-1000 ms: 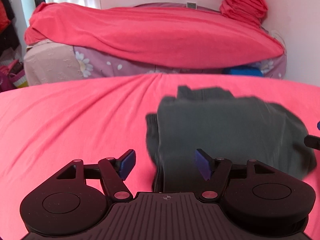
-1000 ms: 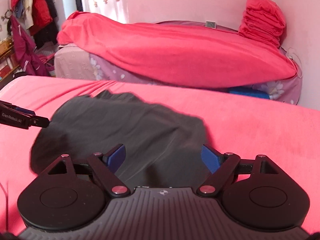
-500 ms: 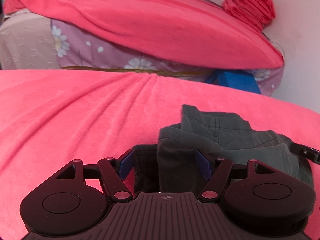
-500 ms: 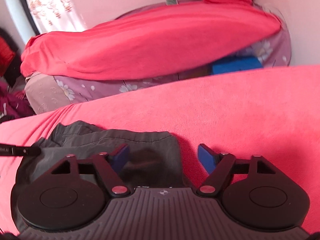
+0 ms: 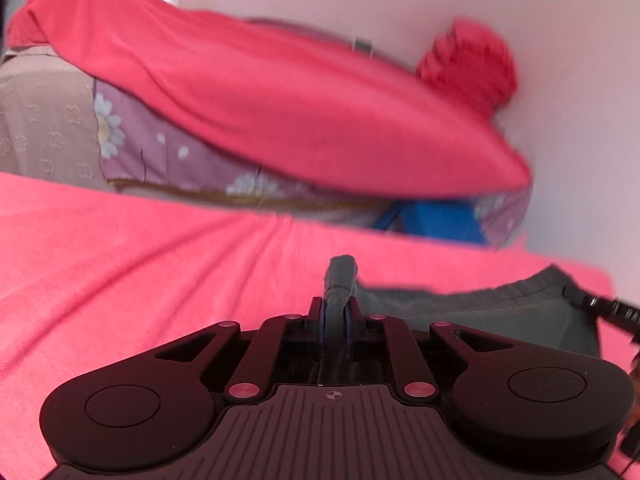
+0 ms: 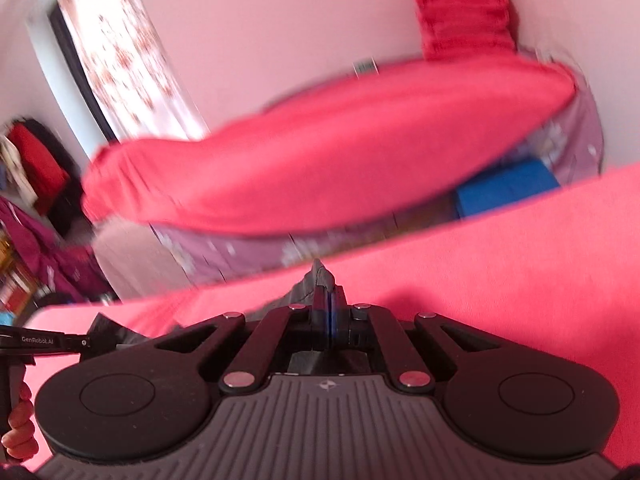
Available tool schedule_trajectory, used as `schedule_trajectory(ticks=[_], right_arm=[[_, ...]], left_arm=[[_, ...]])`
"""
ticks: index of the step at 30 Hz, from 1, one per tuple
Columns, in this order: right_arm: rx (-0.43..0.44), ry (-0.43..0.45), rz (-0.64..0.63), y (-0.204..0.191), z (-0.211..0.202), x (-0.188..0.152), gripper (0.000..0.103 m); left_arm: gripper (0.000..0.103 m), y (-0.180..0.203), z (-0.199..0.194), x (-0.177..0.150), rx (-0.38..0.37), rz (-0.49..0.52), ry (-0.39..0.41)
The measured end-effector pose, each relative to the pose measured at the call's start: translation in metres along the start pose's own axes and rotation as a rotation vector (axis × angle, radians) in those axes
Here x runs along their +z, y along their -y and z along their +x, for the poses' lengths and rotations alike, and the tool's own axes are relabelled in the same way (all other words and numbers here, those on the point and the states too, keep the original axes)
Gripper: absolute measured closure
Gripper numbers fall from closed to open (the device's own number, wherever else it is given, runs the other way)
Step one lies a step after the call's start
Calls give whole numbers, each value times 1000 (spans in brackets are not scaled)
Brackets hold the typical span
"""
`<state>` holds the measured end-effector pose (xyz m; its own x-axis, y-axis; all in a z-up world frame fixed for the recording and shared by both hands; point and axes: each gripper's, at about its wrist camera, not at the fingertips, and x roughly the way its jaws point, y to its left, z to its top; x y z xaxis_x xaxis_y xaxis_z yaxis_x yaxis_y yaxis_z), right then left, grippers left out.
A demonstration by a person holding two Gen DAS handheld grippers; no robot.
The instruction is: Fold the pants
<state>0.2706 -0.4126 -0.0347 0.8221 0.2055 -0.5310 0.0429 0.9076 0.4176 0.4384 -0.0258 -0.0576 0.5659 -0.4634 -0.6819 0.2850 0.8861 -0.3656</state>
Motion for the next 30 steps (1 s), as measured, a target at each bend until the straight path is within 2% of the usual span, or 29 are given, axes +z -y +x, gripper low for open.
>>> schedule_trajectory(ticks=[3, 6, 8, 10, 11, 13, 15, 17, 20, 23, 26, 30], right_arm=[[-7, 0, -7, -2, 7, -2, 99], [-71, -70, -52, -6, 34, -14, 98], [-124, -129, -60, -8, 51, -23, 97], [-172, -147, -77, -10, 55, -29, 88], [-199, -140, -86, -12, 52, -30, 84], [-250, -124, -119, -16, 42, -29, 57], [-297, -100, -192, -23, 28, -27, 52], [-285, -78, -247, -33, 11, -26, 51], [-183, -65, -284, -52, -14, -38, 42], [-112, -115, -379, -69, -27, -67, 40], [-190, -130, -529, -78, -31, -96, 40], [-170, -61, -527, -84, -50, -101, 40]], left_arm=[[28, -7, -2, -1, 15, 0, 20], [28, -13, 21, -5, 60, 13, -37], [21, -17, 35, -10, 102, 29, -78], [7, -18, 40, -13, 135, 47, -99], [7, -19, 39, -14, 160, 50, -100], [1, -21, 32, -15, 198, 47, -92], [0, -23, 17, -16, 232, 36, -80], [0, -19, -2, -20, 263, 53, -55], [0, -2, -34, -32, 303, 89, -27], [0, 16, -56, -55, 290, 101, -8], [0, 36, -60, -86, 249, 98, -23], [0, 53, -42, -116, 253, 116, -63]])
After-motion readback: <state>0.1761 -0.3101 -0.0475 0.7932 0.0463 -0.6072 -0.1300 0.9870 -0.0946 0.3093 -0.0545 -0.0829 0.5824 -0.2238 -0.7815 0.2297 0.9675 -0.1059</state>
